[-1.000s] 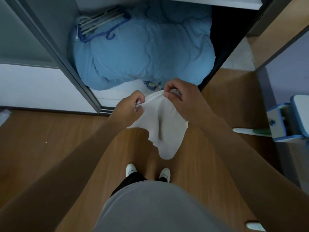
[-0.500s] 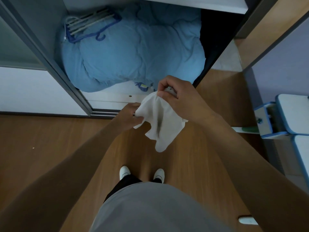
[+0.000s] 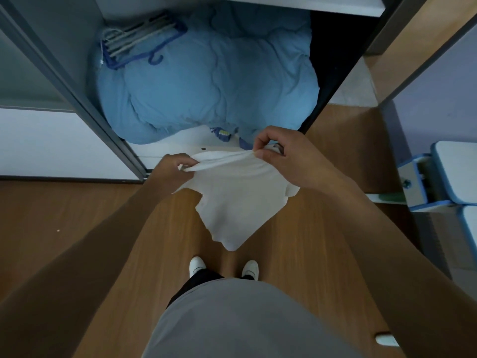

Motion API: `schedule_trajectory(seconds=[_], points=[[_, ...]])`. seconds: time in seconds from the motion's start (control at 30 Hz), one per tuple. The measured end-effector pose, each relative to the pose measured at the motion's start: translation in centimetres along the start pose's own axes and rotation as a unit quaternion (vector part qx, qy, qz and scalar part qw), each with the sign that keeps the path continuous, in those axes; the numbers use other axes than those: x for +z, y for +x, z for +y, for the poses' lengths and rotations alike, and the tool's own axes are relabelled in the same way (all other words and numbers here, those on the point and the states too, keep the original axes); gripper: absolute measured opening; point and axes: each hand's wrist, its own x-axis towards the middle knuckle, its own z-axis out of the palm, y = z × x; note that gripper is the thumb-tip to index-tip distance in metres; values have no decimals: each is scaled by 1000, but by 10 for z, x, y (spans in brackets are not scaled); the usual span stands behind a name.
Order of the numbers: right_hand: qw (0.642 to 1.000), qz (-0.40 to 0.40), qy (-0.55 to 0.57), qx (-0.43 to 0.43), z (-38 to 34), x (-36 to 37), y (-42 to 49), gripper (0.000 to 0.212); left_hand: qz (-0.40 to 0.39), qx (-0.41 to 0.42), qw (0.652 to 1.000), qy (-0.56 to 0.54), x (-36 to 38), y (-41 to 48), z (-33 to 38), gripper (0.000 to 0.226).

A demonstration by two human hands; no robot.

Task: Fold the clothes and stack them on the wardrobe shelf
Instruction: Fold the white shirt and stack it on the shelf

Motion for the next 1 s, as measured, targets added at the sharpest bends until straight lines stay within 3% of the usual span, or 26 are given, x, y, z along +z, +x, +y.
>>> schedule_trajectory(seconds=[0.17,0.33,0.57,0.73,0.8,0.9,1.0], points=[[999,-34,-40,9,5,2,8,27,-34,35,993,106,-16,-7,-12,26],[979,-150,-125,58,20,5,13,38,32,-19,999,38,-27,-9,-15,31],[949,-227,-173,131,44,16,20,38,109,-24,993,49,-32,-4,1,31],[965,-173,-137,138,57,23,17,28,133,-12,990,54,-34,1,14,31],[982,-83,-19,171,54,34,18,29,142,-12,988,60,-36,2,15,30],[970,40,107,216,45,54,26,39,143,-28,987,74,-39,2,13,25],[976,-20,101,192,38,63,32,42,134,-45,985,95,-43,0,12,22]])
